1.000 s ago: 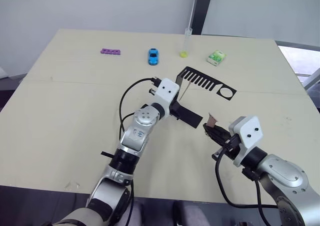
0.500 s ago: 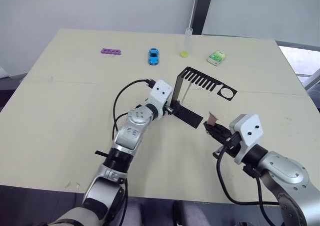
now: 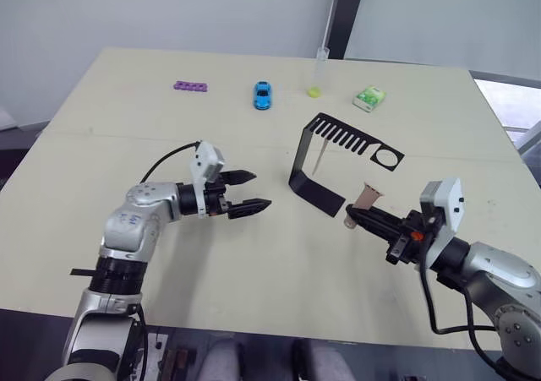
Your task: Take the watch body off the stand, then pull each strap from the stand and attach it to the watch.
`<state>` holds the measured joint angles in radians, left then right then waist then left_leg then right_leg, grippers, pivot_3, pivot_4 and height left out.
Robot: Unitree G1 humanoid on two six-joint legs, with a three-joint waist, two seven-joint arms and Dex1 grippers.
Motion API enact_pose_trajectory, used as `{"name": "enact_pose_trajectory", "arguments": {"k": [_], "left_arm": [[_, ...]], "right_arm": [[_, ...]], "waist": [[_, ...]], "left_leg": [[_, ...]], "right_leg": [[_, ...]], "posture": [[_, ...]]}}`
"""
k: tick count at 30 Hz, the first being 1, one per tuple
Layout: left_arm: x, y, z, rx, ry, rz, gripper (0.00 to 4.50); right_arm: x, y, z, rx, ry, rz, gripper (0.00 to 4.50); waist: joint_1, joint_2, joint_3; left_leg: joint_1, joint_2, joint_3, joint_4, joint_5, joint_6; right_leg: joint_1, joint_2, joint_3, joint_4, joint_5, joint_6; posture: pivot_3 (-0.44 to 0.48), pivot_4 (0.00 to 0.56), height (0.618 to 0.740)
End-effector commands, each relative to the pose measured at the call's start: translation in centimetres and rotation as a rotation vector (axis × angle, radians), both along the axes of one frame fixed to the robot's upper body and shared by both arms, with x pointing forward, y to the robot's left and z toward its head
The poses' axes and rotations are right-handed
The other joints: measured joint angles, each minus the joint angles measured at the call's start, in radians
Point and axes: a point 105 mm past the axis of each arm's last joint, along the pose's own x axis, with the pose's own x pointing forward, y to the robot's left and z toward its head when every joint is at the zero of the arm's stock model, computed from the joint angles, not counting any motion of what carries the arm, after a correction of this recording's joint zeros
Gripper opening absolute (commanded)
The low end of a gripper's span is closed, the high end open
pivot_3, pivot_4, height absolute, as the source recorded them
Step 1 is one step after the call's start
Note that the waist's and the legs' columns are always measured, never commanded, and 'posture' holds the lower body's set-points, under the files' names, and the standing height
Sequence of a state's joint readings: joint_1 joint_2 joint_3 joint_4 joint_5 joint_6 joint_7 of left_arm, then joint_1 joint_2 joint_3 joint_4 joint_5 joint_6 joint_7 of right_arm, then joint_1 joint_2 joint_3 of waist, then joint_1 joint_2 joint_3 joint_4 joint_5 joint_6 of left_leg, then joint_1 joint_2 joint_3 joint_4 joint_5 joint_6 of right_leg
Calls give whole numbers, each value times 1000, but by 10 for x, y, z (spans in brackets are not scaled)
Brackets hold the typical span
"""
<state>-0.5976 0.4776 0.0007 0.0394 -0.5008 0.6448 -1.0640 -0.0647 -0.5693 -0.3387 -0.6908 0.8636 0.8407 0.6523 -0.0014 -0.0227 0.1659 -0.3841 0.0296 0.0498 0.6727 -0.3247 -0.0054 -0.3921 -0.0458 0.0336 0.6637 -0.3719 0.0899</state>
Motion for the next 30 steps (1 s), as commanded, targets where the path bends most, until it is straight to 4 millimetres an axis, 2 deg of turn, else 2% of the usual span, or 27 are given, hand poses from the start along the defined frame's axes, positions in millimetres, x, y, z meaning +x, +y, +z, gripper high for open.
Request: {"name": "enact_pose_trajectory", "arguments": {"k": [1, 4, 6, 12, 23, 28, 30], "left_arm": [[-23, -17, 29, -149, 59, -223, 4250], [-26, -31, 33, -199, 112, -282, 3371], [-30, -43, 35, -217, 142, -325, 2442], [-35, -65, 43, -253, 140, -392, 2442], [-36, -87, 46, -268, 131, -432, 2442], [-44, -93, 44, -245, 93, -479, 2442], [-42, -94, 44, -259, 106, -472, 1895]], "right_arm": [[-9, 8, 15, 67, 0, 129, 0], [-11, 14, 18, 70, 10, 188, 0], [-12, 18, 18, 62, 17, 220, 0], [-11, 24, 18, 52, 22, 252, 0], [-7, 29, 19, 44, 17, 263, 0], [-5, 29, 20, 46, 13, 257, 0], [-5, 30, 20, 50, 13, 259, 0]], "waist": [[-1, 0, 0], [-3, 0, 0], [-3, 0, 0], [-6, 0, 0], [-3, 0, 0], [-4, 0, 0], [-4, 0, 0]], "left_leg": [[-1, 0, 0, 1, 0, 0], [-2, 0, -1, 3, -1, 1], [-3, 0, -1, 4, -1, 2], [-3, 1, -1, 5, -1, 1], [-3, 1, -1, 6, -1, 2], [-3, 1, -1, 6, -1, 2], [-3, 1, -1, 6, -1, 2]], "right_leg": [[0, 0, 0, 0, 0, 0], [0, 0, 0, 0, 0, 0], [0, 0, 0, 0, 0, 0], [-1, 1, 0, 0, 0, 0], [-1, 1, 0, 0, 0, 0], [-1, 1, 0, 0, 0, 0], [-1, 1, 0, 0, 0, 0]], "posture": [[0, 150, 740], [0, 150, 740], [0, 150, 740], [0, 150, 740], [0, 150, 740], [0, 150, 740], [0, 150, 740]]}}
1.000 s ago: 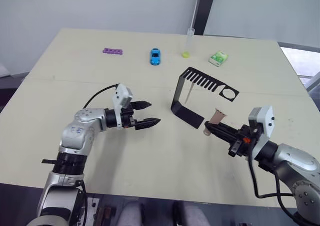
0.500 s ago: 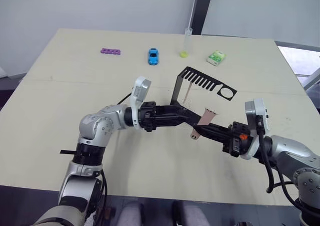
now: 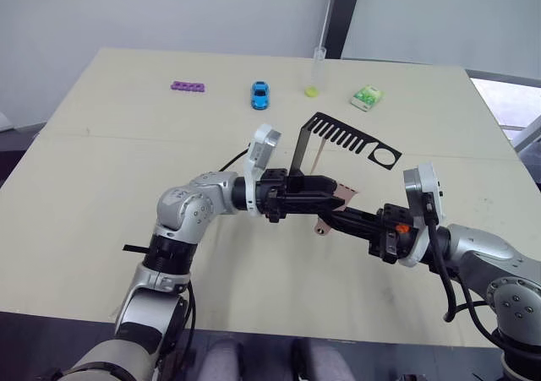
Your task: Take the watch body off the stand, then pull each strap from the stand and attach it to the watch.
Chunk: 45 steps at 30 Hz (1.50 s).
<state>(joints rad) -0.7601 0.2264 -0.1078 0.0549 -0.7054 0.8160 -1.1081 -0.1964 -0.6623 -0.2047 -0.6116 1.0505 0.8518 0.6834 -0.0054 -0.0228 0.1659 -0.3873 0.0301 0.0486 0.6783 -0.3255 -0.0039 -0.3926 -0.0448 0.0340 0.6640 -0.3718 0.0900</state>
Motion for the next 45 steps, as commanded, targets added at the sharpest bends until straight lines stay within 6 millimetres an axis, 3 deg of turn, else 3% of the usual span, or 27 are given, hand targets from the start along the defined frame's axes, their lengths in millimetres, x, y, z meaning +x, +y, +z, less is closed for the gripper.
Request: {"name": "enact_pose_trajectory", "arguments": {"k": [1, 3, 41, 44, 45], "left_arm": [[-3, -3, 6, -30, -18, -19, 1620], [-4, -2, 6, -28, 5, -32, 744], [-10, -2, 9, -61, 69, -57, 744], [-12, -2, 7, -59, 74, -68, 17], [-13, -2, 7, -58, 76, -72, 17]], "right_arm": [[0, 1, 9, 16, -41, 3, 0], [0, 1, 9, 21, -40, 1, 0], [0, -1, 10, 14, -29, -3, 0], [0, -1, 10, 18, -28, -5, 0], [0, -1, 10, 19, -28, -6, 0]], "waist": [[0, 0, 0], [0, 0, 0], [1, 0, 0], [0, 0, 0], [1, 0, 0]], "left_leg": [[0, 0, 0, 0, 0, 0], [0, 0, 0, 0, 0, 0], [0, 0, 0, 0, 0, 0], [0, 0, 0, 0, 0, 0], [0, 0, 0, 0, 0, 0]], "right_leg": [[0, 0, 0, 0, 0, 0], [0, 0, 0, 0, 0, 0], [0, 0, 0, 0, 0, 0], [0, 0, 0, 0, 0, 0], [0, 0, 0, 0, 0, 0]], "posture": [[0, 150, 740], [0, 150, 740], [0, 150, 740], [0, 150, 740], [0, 150, 740]]}}
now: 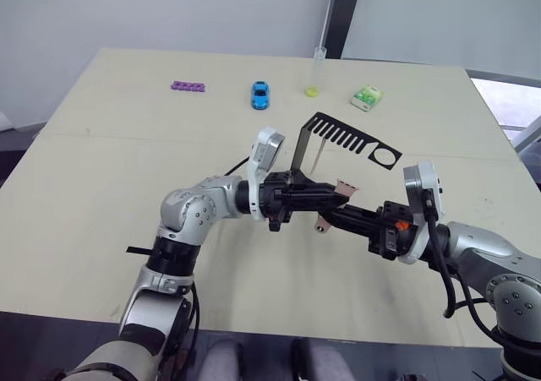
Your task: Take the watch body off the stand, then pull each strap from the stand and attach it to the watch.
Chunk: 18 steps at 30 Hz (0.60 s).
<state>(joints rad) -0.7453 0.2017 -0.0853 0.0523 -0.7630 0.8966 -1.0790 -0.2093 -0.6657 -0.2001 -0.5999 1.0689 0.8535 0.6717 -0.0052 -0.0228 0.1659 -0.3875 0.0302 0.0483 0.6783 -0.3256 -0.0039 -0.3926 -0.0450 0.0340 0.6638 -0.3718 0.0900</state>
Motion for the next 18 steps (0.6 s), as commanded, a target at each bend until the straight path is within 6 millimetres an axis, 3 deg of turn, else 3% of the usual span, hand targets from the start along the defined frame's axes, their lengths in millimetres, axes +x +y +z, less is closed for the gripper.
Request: {"name": "enact_pose_trajectory", "arguments": {"k": [1, 18], "left_arm": [[-10, 0, 7, -33, -20, -48, 17], [-8, -2, 7, -54, -7, -53, 17]], "right_arm": [[-1, -1, 9, 11, -34, -8, 0], [-6, 1, 11, 10, -41, -1, 0]], "waist": [[1, 0, 0], [0, 0, 0]], "left_leg": [[0, 0, 0, 0, 0, 0], [0, 0, 0, 0, 0, 0]], "right_leg": [[0, 0, 0, 0, 0, 0], [0, 0, 0, 0, 0, 0]], "posture": [[0, 150, 740], [0, 150, 740]]}}
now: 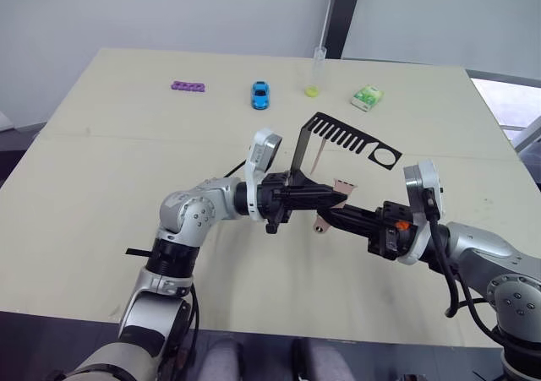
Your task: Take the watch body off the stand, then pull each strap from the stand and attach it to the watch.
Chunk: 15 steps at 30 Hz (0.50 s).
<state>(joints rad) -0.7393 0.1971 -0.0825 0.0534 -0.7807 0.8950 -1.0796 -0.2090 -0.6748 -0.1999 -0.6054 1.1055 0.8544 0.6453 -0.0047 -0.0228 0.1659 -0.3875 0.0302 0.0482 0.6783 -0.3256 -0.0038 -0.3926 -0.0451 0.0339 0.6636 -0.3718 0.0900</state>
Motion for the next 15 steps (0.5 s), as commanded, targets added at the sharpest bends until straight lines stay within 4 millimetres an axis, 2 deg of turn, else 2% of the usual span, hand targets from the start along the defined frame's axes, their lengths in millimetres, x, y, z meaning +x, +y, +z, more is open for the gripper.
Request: {"name": "enact_pose_trajectory", "arguments": {"k": [1, 8, 11, 15], "left_arm": [[-7, -2, 7, -37, -18, -43, 17], [-7, -3, 8, -53, -22, -40, 17], [-7, -2, 8, -55, -35, -32, 0], [-8, 5, 6, -26, -101, -16, 0]], "right_arm": [[-5, 0, 10, -4, -53, -4, 0], [-8, -5, 12, -9, -61, -17, 0], [-13, -9, 13, -15, -56, -20, 958], [-24, -25, 13, -57, -62, -95, 2863]], "waist": [[0, 0, 0], [1, 0, 0], [1, 0, 0], [2, 0, 0]], "left_leg": [[0, 0, 0, 0, 0, 0], [0, 0, 0, 0, 0, 0], [0, 0, 0, 0, 0, 0], [0, 0, 0, 0, 0, 0]], "right_leg": [[0, 0, 0, 0, 0, 0], [0, 0, 0, 0, 0, 0], [0, 0, 0, 0, 0, 0], [0, 0, 0, -1, 0, 0]], "posture": [[0, 150, 740], [0, 150, 740], [0, 150, 740], [0, 150, 740]]}}
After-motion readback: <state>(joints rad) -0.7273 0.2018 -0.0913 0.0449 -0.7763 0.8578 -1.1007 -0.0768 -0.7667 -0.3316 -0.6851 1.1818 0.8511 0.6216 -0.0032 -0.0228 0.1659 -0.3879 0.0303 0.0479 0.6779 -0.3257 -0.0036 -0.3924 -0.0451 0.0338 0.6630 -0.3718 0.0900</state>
